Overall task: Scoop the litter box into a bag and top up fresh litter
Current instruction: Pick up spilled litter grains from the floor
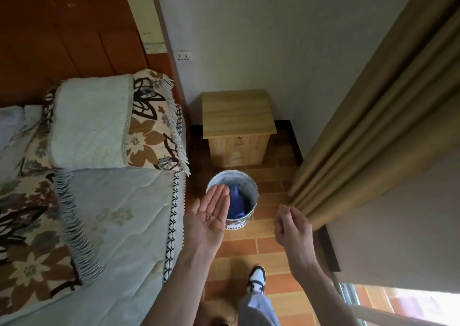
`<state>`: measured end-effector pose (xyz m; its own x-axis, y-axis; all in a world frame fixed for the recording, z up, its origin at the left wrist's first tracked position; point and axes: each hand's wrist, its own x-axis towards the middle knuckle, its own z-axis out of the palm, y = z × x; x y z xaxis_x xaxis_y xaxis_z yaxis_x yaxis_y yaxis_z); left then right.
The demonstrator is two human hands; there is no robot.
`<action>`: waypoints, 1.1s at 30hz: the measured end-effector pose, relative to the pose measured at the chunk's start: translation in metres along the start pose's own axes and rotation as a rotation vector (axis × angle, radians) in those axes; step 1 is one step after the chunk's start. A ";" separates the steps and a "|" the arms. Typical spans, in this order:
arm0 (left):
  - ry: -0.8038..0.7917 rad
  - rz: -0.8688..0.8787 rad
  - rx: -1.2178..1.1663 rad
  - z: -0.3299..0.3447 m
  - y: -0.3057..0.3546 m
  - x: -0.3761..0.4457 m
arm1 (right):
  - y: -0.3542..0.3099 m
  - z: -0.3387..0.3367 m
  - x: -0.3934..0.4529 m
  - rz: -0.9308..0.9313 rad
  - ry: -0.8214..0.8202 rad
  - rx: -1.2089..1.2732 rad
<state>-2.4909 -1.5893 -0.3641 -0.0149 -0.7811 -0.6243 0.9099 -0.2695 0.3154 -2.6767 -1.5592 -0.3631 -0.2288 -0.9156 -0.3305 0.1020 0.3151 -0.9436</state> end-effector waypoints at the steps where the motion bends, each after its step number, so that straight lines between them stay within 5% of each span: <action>1: 0.002 0.003 0.009 0.003 0.001 0.016 | 0.002 0.003 0.017 0.005 -0.006 0.005; 18: 0.270 0.087 0.215 -0.048 -0.039 0.318 | 0.138 0.033 0.284 0.031 -0.184 -0.088; 33: 0.316 0.312 1.097 -0.151 -0.078 0.449 | 0.254 0.046 0.362 0.083 -0.156 -0.213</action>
<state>-2.5059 -1.8345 -0.7770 0.3881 -0.7664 -0.5118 0.0115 -0.5513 0.8342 -2.6893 -1.8221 -0.7215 -0.0748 -0.9065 -0.4156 -0.0955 0.4214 -0.9018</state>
